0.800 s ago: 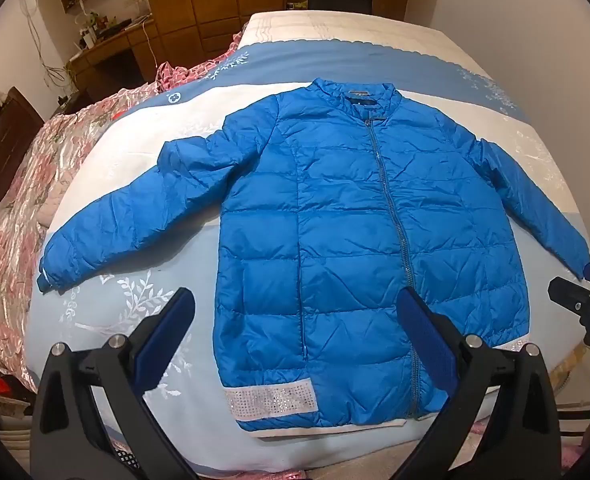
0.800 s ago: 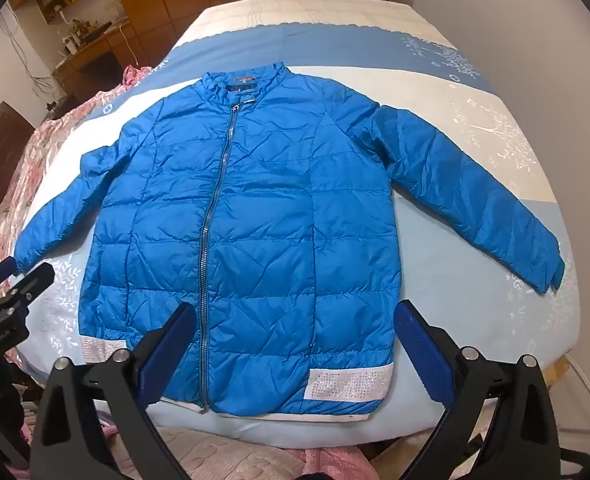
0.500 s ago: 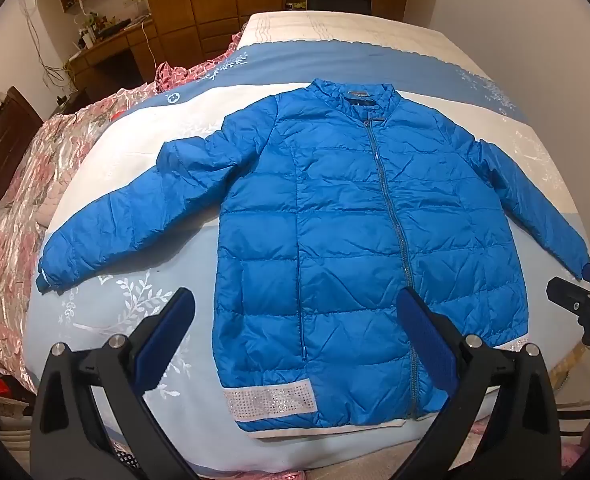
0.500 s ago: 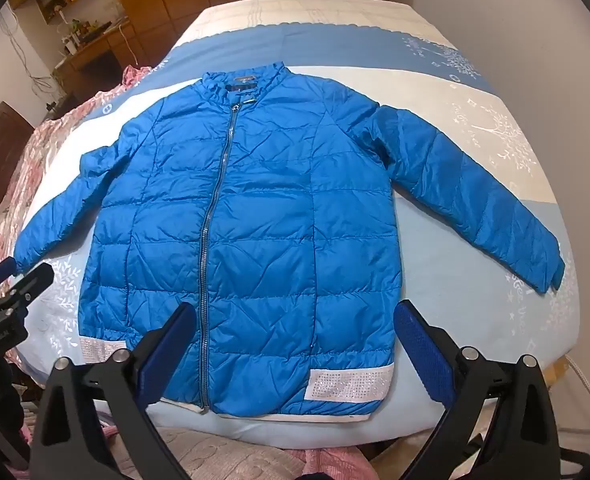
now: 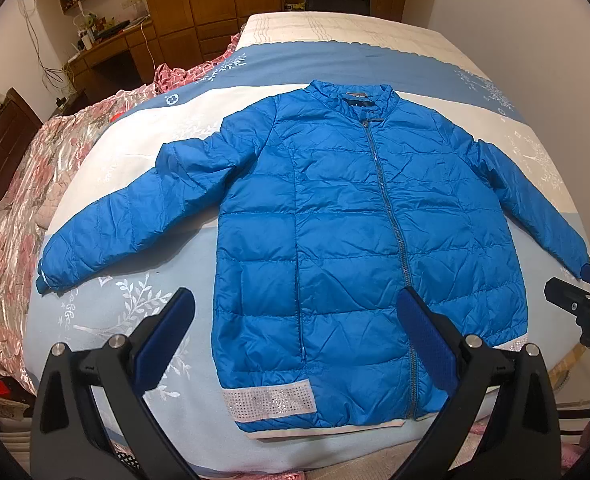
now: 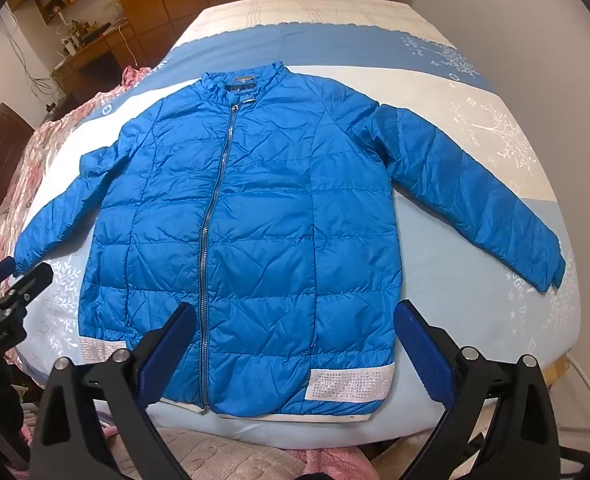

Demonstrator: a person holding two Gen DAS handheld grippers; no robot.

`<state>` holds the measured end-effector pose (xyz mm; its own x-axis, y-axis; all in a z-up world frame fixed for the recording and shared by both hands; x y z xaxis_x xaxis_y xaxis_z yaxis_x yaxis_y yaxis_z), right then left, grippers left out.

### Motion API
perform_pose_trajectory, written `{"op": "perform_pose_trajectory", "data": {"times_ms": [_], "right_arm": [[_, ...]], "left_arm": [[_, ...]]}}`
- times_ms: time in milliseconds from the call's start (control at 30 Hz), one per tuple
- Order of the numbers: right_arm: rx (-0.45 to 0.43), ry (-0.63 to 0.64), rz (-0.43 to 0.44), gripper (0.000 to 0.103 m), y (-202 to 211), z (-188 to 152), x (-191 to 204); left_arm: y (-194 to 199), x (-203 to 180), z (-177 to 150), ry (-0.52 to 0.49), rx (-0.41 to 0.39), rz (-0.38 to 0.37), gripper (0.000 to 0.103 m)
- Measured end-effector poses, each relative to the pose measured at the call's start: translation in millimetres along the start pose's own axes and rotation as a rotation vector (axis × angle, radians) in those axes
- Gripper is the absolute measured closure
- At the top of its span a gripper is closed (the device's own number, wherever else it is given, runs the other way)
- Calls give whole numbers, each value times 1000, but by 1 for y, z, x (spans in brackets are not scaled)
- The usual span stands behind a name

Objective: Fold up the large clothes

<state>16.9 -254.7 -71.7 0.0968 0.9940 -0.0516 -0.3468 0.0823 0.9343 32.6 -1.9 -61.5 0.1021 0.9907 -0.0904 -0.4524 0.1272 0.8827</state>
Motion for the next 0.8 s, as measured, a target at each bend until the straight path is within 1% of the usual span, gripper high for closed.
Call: {"op": "perform_pose_trajectory", "data": {"times_ms": [800], "right_arm": [[-3, 3, 2, 4, 0, 3, 2]], "left_arm": [[0, -2, 1, -3, 1, -1, 3]]}}
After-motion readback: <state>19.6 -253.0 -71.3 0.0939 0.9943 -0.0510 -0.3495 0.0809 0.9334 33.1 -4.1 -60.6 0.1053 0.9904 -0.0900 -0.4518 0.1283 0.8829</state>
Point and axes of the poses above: each gripper's, at about its wrist camera, not at the fingertips, and y roughly against the way its jaws point, x to its left, z to its top, the point moved 7 cm from there along -y, roughly the way its jaws point, and after that the axes turned 7 degrees about -z, right-handed, at the moved point
